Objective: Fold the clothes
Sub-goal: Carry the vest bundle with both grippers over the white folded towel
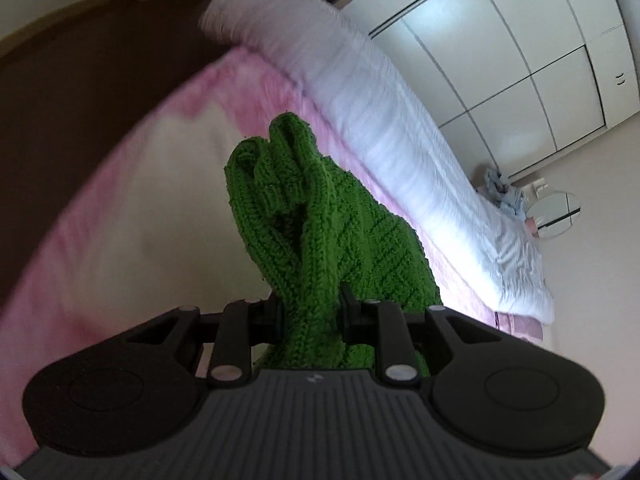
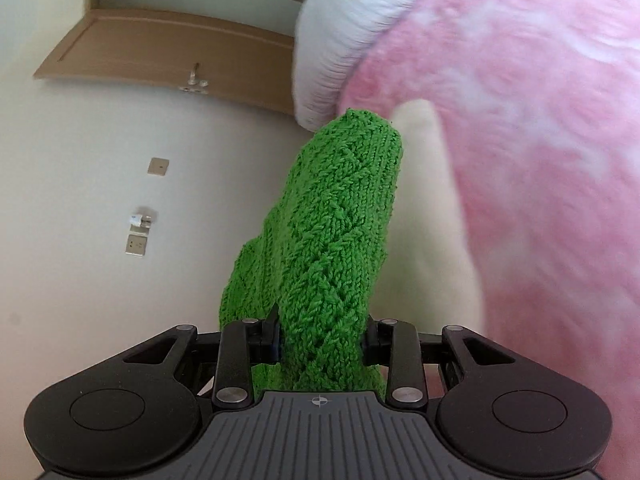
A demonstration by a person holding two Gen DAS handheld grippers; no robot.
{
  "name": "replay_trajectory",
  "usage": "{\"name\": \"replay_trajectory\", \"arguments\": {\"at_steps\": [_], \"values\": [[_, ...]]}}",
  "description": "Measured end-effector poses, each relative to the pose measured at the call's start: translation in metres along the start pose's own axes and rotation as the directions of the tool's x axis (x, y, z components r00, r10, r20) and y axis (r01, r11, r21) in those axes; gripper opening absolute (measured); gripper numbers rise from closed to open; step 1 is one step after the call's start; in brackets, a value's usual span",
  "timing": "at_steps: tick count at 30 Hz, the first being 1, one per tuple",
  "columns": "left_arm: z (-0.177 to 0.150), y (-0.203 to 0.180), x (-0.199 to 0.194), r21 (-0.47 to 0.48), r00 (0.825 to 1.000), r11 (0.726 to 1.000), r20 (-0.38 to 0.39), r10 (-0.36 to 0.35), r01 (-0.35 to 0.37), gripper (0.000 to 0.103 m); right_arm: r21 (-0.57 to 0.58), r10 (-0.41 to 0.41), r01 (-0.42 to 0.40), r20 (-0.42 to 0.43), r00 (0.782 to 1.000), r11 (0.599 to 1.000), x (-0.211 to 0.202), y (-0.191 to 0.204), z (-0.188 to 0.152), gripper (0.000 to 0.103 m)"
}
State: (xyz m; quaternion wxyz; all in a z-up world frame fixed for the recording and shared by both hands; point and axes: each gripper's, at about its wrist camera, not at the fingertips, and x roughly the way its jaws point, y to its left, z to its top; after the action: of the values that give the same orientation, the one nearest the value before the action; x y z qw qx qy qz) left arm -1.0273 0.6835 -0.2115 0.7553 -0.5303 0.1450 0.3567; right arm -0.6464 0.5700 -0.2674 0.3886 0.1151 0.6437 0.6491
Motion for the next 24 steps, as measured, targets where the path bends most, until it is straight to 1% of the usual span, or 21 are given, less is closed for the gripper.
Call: {"name": "replay_trajectory", "arguments": {"at_steps": [2, 6, 11, 14, 17, 19, 21, 23, 24], "values": [[0.025, 0.015, 0.007, 0.010, 1.000, 1.000, 0.011, -0.007, 0.007, 0.020, -0.017, 0.004, -0.004, 0.014, 1.000, 1.000, 0.030, 0.004, 0.015, 0.032], [0.045, 0.031, 0.029, 0.012, 1.000, 1.000, -0.004, -0.013, 0.013, 0.020, -0.042, -0.025, 0.026, 0.035, 0.999, 0.999, 0.079, 0.008, 0.034, 0.032], [0.067, 0.051, 0.056, 0.011, 0.999, 1.000, -0.028, -0.020, 0.021, 0.020, -0.040, -0.068, 0.070, 0.054, 0.996, 0.997, 0.111, -0.003, 0.048, 0.032], [0.080, 0.062, 0.073, 0.010, 0.999, 1.000, -0.043, -0.025, 0.025, 0.020, -0.041, -0.080, 0.083, 0.067, 0.995, 0.996, 0.118, -0.010, 0.054, 0.032], [0.077, 0.073, 0.081, 0.000, 0.999, 1.000, -0.046, -0.011, 0.011, 0.021, -0.043, -0.109, 0.112, 0.065, 0.992, 0.993, 0.123, -0.019, 0.059, 0.033], [0.073, 0.080, 0.086, -0.007, 0.999, 1.000, -0.047, 0.000, 0.000, 0.022, -0.023, -0.143, 0.144, 0.048, 0.989, 0.989, 0.128, -0.031, 0.062, 0.039], [0.068, 0.086, 0.088, -0.026, 0.999, 1.000, -0.043, 0.003, -0.004, 0.024, 0.007, -0.180, 0.179, 0.024, 0.983, 0.984, 0.133, -0.044, 0.064, 0.041], [0.063, 0.092, 0.083, -0.067, 0.999, 0.998, -0.032, -0.005, 0.003, 0.027, 0.026, -0.147, 0.147, 0.008, 0.989, 0.989, 0.130, -0.048, 0.066, 0.047], [0.061, 0.094, 0.080, -0.087, 1.000, 0.996, -0.031, -0.007, 0.004, 0.028, 0.018, -0.151, 0.151, 0.004, 0.988, 0.988, 0.125, -0.046, 0.065, 0.049]]}}
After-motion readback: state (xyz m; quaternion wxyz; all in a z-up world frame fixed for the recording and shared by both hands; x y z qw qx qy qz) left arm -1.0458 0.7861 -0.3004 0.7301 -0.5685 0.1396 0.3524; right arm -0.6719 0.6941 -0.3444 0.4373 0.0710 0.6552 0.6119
